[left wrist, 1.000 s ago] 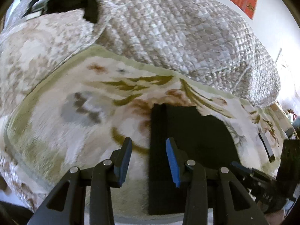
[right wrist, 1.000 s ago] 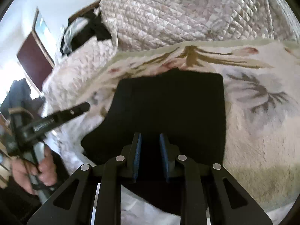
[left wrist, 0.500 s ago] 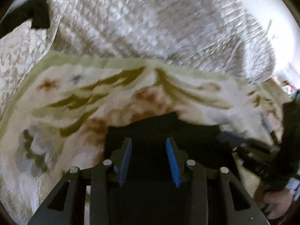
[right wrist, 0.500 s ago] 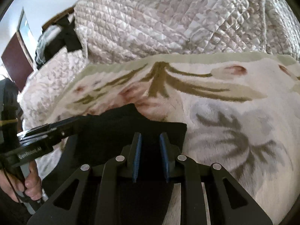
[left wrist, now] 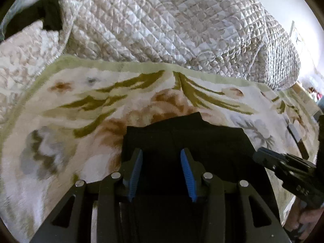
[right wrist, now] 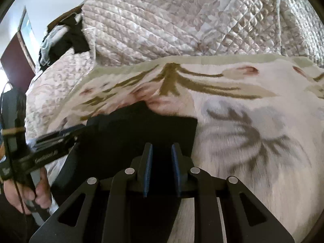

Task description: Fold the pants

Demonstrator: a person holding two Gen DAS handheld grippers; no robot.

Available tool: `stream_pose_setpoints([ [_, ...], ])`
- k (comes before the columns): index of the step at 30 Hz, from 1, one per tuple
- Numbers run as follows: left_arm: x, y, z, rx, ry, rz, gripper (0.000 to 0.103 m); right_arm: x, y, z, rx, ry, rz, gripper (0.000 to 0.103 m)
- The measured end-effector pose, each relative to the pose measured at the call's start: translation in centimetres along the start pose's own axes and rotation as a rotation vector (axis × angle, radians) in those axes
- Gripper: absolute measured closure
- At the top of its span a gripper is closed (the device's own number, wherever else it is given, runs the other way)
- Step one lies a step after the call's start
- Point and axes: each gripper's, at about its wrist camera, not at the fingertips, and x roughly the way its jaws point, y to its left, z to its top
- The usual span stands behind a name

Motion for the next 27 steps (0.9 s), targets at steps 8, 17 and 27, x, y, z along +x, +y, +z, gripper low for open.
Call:
stream_pose_setpoints([
  [8, -4.1, -0.7, -3.1, 0.024, -0.022, 0.028, 0.06, -3.6, 2.4, -3.7, -0.046, -0.002, 0.015, 0.083],
  [17, -5.1, 0.7, -6.6, -0.001, 0.009, 0.062, 0.06, -3.6, 3.8, -6.4, -0.074, 0.02, 0.013, 0.083],
  [27, -4.9, 0.8, -7.1, -0.016, 0.003, 0.052, 0.06, -3.3, 3.8, -7.3, -0.091, -0.013, -0.007, 0.082],
])
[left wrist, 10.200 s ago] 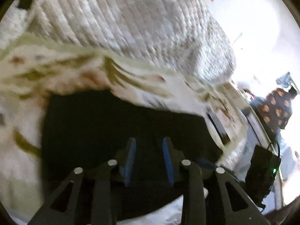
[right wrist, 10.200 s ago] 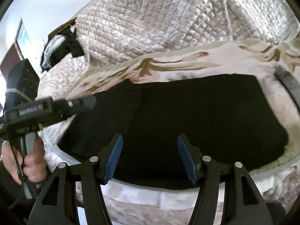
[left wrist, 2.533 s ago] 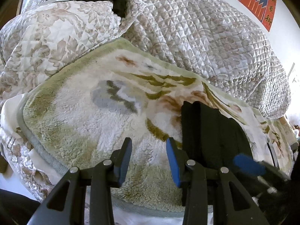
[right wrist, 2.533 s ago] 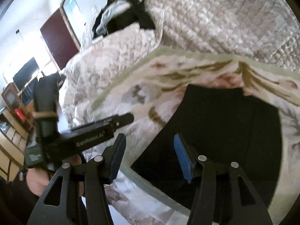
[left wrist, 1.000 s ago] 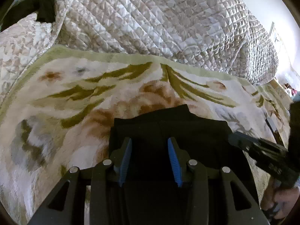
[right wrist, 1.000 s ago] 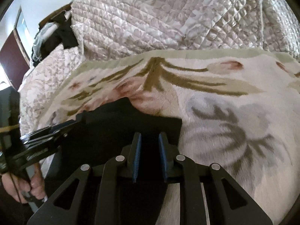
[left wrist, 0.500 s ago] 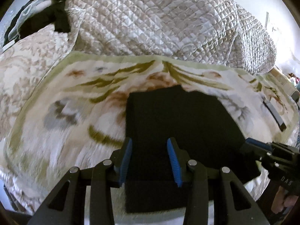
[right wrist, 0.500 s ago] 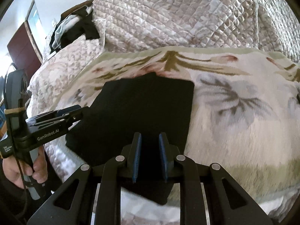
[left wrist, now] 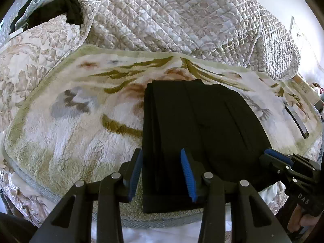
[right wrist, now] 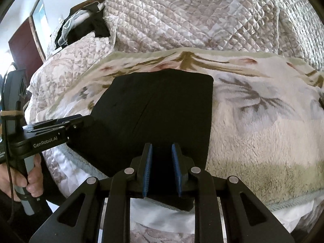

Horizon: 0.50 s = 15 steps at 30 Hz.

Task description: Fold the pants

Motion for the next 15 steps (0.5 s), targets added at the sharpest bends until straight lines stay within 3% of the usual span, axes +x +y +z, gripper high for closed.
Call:
stream_pose_setpoints([
  [6, 0.0, 0.4, 0.6, -0.009, -0.003, -0.019, 0.059, -1.1, -0.8, 1.0, 0.045, -0.008, 0.031, 0.055],
  [11, 0.6, 0.6, 2.1, -0.017, -0.002, -0.029, 0.058, -0.4, -3.5, 1.8, 0.136, 0.002, 0.034, 0.055],
  [15, 1.4, 1.3, 3.2, -0.047, -0.008, -0.072, 0.046, 0.7, -5.2, 2.0, 0.209, 0.026, 0.083, 0.055],
])
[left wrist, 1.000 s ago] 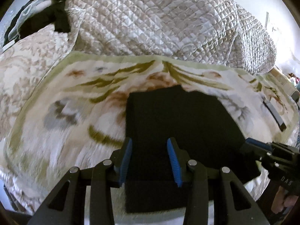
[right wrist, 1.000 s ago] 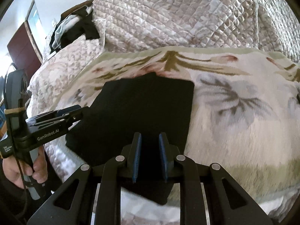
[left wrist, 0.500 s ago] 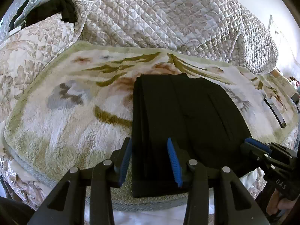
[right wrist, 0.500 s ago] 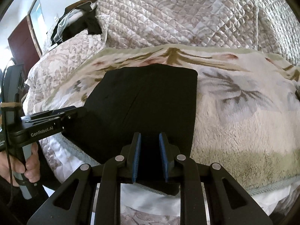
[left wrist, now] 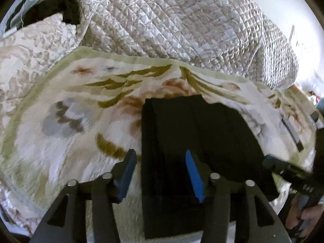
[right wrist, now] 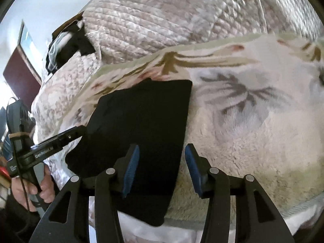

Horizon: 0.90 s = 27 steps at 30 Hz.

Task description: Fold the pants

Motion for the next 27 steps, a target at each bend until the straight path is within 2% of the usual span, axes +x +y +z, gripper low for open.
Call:
stream_pose_setpoints([
  [2, 0.7, 0.6, 0.5, -0.023, 0.01, -0.012, 0.045, 1.1, -0.8, 0.2, 0.036, 0.033, 0.029, 0.055],
  [4, 1.8, 1.3, 0.5, -0.055, 0.045, -0.033, 0.042, 1.5, -1.3, 0.4, 0.059, 0.03, 0.063, 0.051],
  [7, 2.4, 2.5, 0.1, -0.122, 0.059, -0.085, 0.036, 1.8, -1.4, 0.8, 0.07, 0.023, 0.088, 0.05],
  [12, 3.3, 2.5, 0.1, -0.13, 0.064, -0.146, 0.036, 3.1, -1.6, 1.5, 0.098, 0.016, 0.122, 0.05],
  [14, 3.4, 2.6, 0.4, -0.138, 0.073, -0.175, 0.049, 3.4, -1.3, 1.8, 0.089, 0.022, 0.112, 0.056],
  [15, 3.4, 2.5, 0.5, -0.145, 0.081, -0.195, 0.055, 3.4, -1.1, 1.9, 0.082, 0.024, 0.102, 0.068],
  [16, 3.3, 2.5, 0.6, -0.144, 0.079, -0.187, 0.062, 3.3, -1.1, 2.1, 0.088, 0.023, 0.105, 0.076],
  [19, 2.5, 2.4, 0.9, -0.148, 0.067, -0.182, 0.077, 2.7, -1.3, 2.5, 0.11, 0.018, 0.14, 0.083],
  [22, 1.1, 2.5, 1.9, -0.155, 0.036, -0.211, 0.086, 1.7, -0.6, 3.3, 0.107, -0.009, 0.172, 0.086],
  [27, -0.4, 1.6, 4.3, -0.097, -0.013, -0.208, 0.088, 0.4, 1.9, 5.8, 0.047, -0.052, 0.213, 0.088],
])
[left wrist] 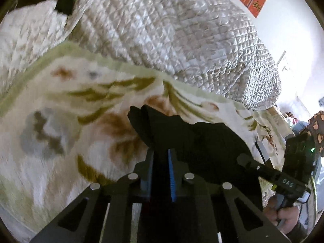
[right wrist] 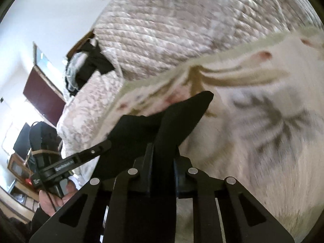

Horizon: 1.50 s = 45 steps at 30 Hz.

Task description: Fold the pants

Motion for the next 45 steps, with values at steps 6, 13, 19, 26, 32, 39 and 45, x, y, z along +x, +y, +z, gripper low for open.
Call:
stream_pose_setpoints([
  [6, -0.5, 0.9, 4.5, 0.041, -0.064, 0.022, 0.088, 1.2, 2.6, 3.7, -0.062, -0.045, 0.036, 0.088],
  [13, 3.1, 4.0, 8.1, 0.033, -0.05, 0.106, 0.088, 7.1, 2.1, 6.6, -0.092, -0.01, 0.007, 0.088],
  [19, 7.1, 6.9, 6.8, -0.003, 0.052, 0.237, 0.096, 11.4, -1.1, 6.1, -0.064, 0.084, -0.091, 0.082],
  [26, 4.6, 6.1, 4.9, 0.008, 0.025, 0.284, 0.096, 7.1, -0.9, 5.2, -0.104, 0.007, -0.178, 0.075],
  [32, 1.4, 2.2, 2.4, 0.097, -0.046, 0.224, 0.096, 5.1, 3.2, 1.7, -0.255, 0.006, -0.203, 0.076],
  [39, 3.6, 1.9, 0.0, 0.152, 0.042, 0.267, 0.096, 7.7, 3.2, -1.6, -0.316, 0.114, -0.27, 0.077],
  [45, 1.7, 1.9, -0.9, 0.105, 0.031, 0.288, 0.094, 5.5, 4.7, -1.4, -0.326, 0.094, -0.289, 0.075],
])
